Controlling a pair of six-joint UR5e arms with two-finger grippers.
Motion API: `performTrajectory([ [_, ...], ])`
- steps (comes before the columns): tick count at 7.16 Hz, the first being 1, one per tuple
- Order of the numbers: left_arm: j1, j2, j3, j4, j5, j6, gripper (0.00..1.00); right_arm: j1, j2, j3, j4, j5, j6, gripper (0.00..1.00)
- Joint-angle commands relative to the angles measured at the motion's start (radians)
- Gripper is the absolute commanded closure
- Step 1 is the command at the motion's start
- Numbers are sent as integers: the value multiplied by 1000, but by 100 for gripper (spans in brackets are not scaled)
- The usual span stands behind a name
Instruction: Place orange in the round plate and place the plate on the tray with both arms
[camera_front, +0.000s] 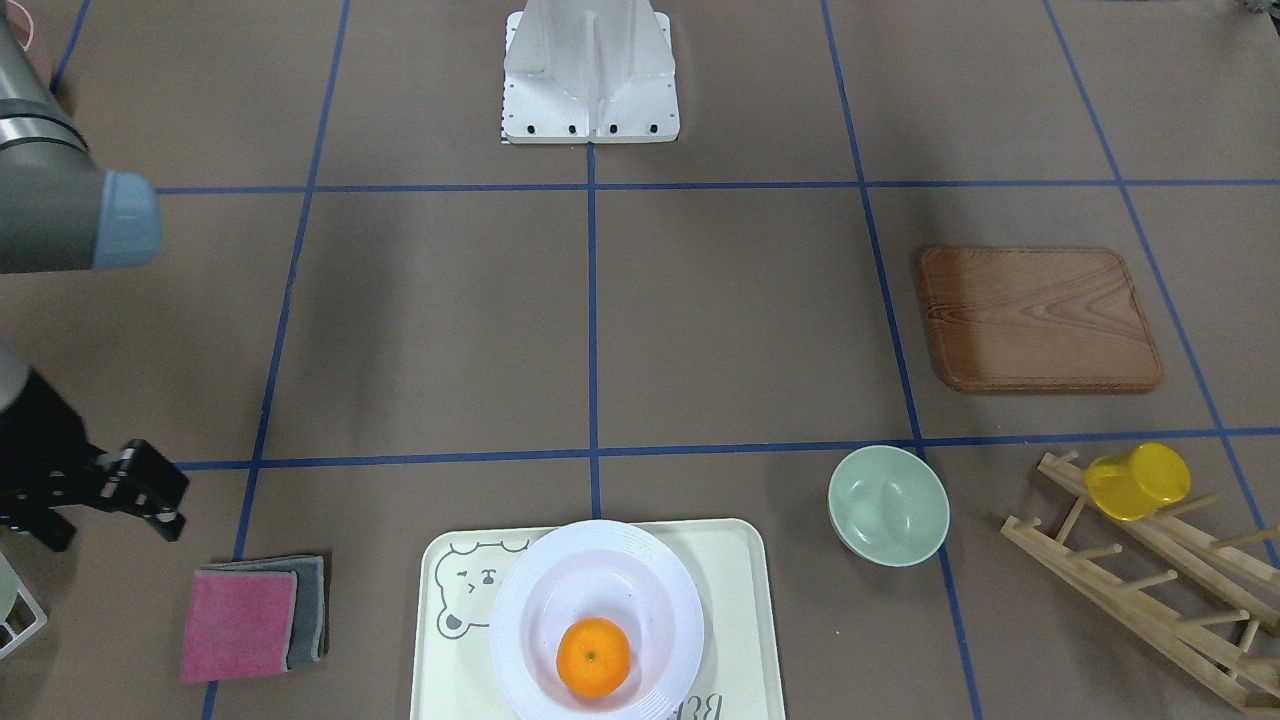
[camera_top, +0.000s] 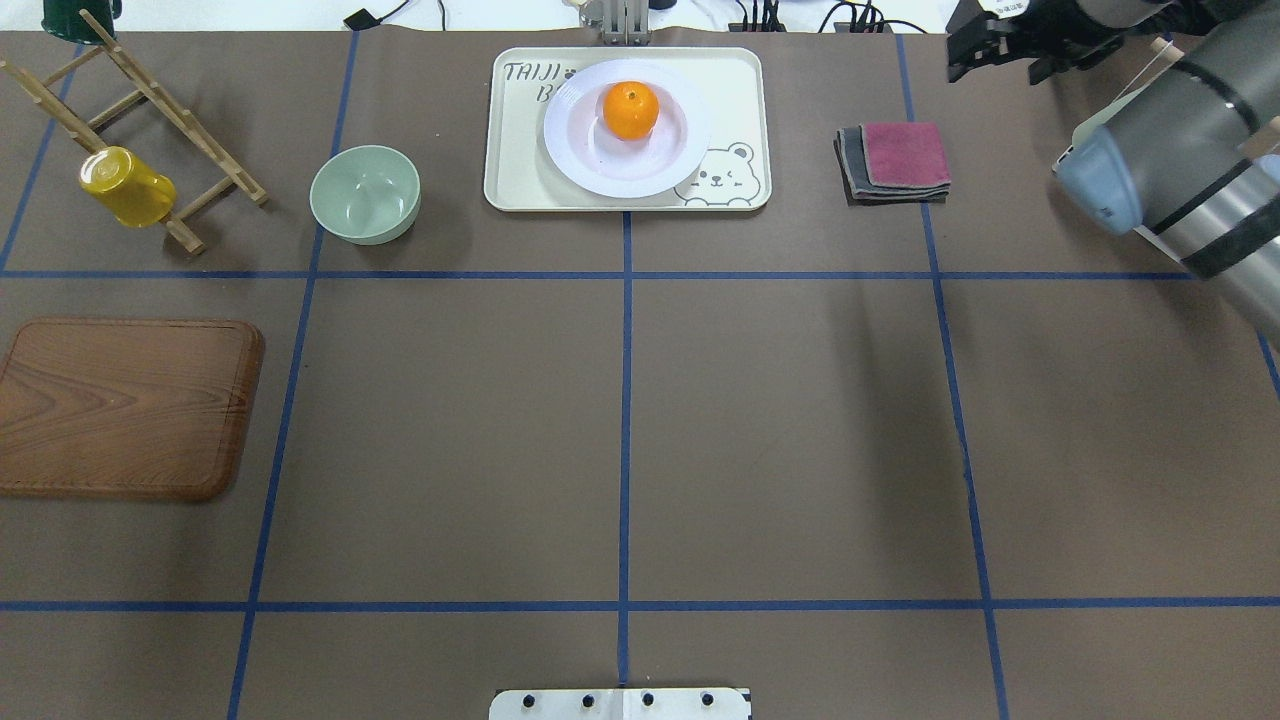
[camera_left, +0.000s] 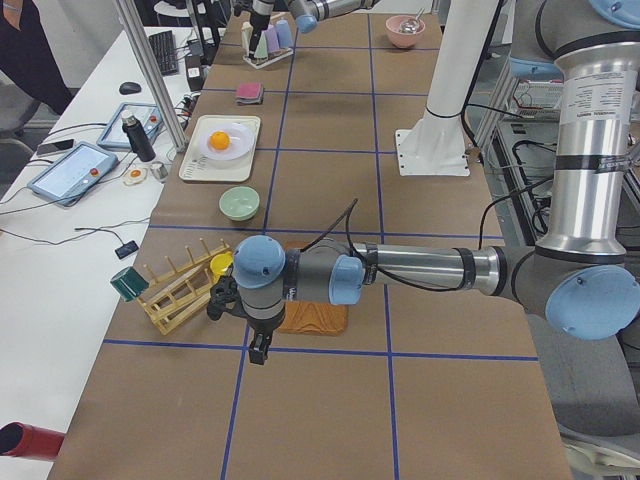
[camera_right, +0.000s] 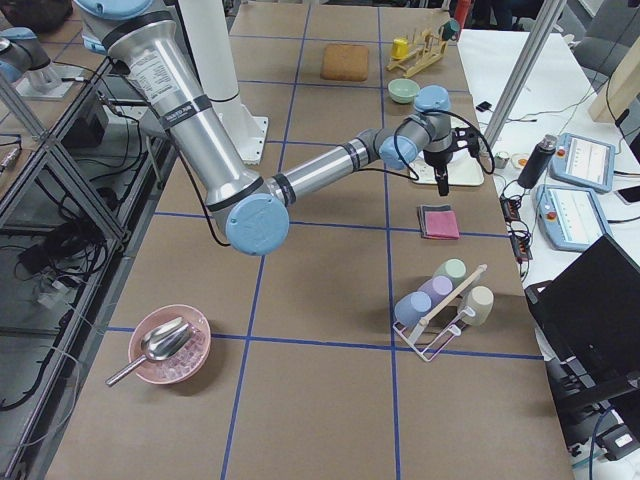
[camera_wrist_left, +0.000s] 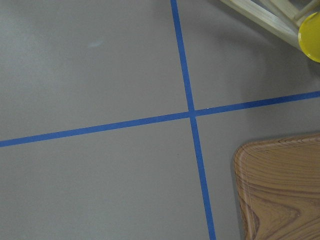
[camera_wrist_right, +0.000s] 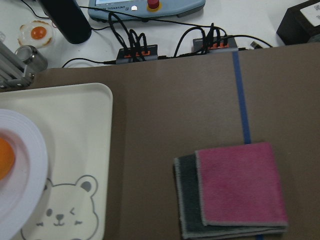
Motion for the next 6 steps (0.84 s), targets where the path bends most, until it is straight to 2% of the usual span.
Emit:
performTrajectory([
  [1, 3, 24, -41, 78, 11, 52, 1, 176, -82, 1, -134, 130, -354, 0],
  [2, -2, 26, -75, 146, 11, 53, 1, 245, -148, 3, -178, 167, -502, 0],
  [3, -5, 29, -90, 156, 12, 53, 1, 305, -238, 27, -180, 178, -584, 0],
  [5, -6, 21, -90, 157, 9, 53, 1, 353, -451, 142, -177, 158, -635, 0],
  [6, -6, 27, -122, 147, 3, 56, 1, 367, -507, 173, -177, 158, -647, 0],
])
